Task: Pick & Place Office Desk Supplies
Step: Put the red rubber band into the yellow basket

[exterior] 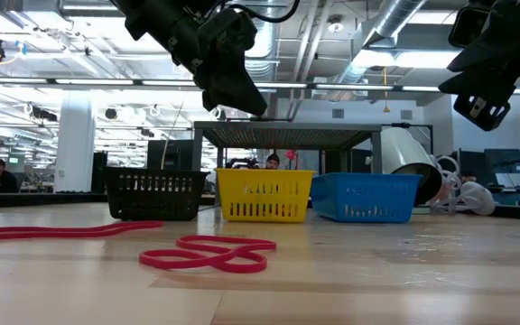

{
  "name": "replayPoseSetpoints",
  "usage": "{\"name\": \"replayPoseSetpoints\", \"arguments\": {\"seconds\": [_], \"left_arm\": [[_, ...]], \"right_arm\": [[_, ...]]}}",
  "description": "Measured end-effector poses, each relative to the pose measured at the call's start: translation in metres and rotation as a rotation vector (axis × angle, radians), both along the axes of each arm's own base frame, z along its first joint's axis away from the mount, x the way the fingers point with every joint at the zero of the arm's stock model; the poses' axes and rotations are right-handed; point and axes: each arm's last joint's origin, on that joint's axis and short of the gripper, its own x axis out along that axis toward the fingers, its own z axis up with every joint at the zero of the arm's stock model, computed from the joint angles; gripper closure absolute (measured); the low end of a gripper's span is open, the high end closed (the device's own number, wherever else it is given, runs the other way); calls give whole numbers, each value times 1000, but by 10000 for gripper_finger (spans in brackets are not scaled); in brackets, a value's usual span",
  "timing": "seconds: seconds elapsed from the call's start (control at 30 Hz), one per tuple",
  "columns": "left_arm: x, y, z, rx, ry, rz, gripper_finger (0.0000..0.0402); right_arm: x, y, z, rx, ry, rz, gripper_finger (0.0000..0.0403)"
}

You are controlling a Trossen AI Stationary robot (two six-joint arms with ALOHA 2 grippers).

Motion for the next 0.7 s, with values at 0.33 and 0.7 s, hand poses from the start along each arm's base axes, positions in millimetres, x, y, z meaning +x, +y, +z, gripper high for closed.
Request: {"name": "replayPoseSetpoints", "arguments": {"seconds": [0.33, 0.7], "left_arm": [[-1, -3, 3, -90, -12, -56, 215], [-56, -110, 8, -12, 182, -962, 222]], "right_arm": [[0, 0, 0, 0, 0, 0, 297], [0, 0, 0, 1, -1, 0, 297]]}}
